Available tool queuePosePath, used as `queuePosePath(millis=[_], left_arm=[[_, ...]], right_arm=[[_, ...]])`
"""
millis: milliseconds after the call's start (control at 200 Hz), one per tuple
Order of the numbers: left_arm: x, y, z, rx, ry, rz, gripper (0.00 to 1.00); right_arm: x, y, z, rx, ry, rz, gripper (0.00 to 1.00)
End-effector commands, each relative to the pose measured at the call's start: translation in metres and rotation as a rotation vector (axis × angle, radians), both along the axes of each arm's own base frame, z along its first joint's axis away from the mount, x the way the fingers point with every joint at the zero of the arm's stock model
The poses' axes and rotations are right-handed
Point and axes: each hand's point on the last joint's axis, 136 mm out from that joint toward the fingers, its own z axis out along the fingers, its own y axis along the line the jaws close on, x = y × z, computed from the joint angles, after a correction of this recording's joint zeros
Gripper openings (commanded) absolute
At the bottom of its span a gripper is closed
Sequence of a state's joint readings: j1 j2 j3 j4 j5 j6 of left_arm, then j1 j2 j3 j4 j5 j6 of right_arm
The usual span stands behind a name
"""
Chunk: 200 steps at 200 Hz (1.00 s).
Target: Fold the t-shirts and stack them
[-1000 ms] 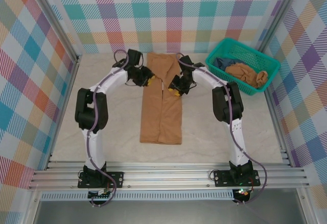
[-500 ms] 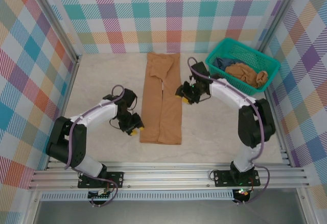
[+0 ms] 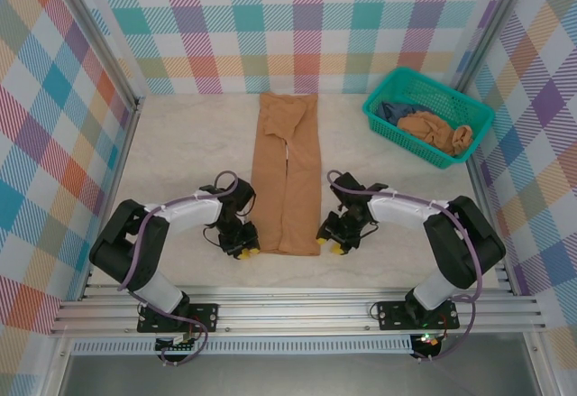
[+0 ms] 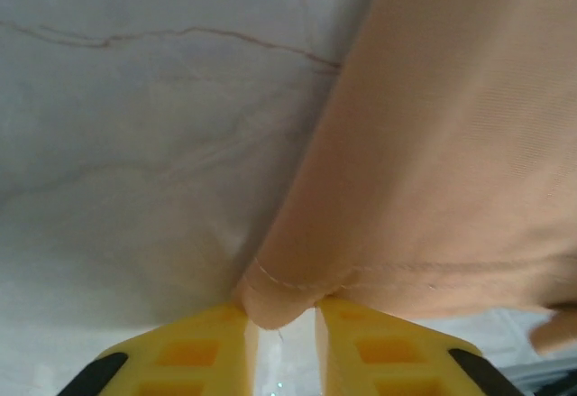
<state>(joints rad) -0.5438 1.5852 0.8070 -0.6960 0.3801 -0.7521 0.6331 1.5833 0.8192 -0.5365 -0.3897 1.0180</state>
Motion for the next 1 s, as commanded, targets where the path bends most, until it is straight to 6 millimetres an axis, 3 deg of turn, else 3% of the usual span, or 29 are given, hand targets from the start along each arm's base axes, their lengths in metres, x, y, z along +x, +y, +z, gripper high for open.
queuePosePath(millis=[0, 360, 580, 630, 780, 860, 995], left_arm=[[0.002, -0.008, -0.004, -0.013, -0.024, -0.005, 0.17], [0.001, -0.016, 0.002, -0.036, -0.055, -0.003, 0.07], [0.007, -0.02, 0.027, -0.067, -0.105, 0.0, 0.07], [0.006, -0.019, 0.036, -0.063, -0.112, -0.013, 0.11], [-0.002, -0.01, 0.059, -0.048, -0.123, -0.038, 0.36], [-0.007, 0.002, 0.063, -0.009, -0.13, -0.039, 0.41], [-0.01, 0.01, 0.049, 0.002, -0.108, 0.007, 0.42]], right_arm=[[-0.004, 0.018, -0.003, 0.045, 0.024, -0.016, 0.4], [-0.017, 0.026, -0.005, 0.031, 0.053, -0.004, 0.36], [-0.008, 0.025, -0.015, -0.029, 0.037, 0.001, 0.21], [-0.008, 0.023, -0.018, -0.043, 0.039, 0.002, 0.18], [-0.01, 0.019, -0.018, -0.053, 0.033, 0.013, 0.07], [-0.01, 0.014, -0.013, -0.07, 0.016, 0.029, 0.03], [-0.015, 0.01, -0.011, -0.08, 0.019, 0.054, 0.0]])
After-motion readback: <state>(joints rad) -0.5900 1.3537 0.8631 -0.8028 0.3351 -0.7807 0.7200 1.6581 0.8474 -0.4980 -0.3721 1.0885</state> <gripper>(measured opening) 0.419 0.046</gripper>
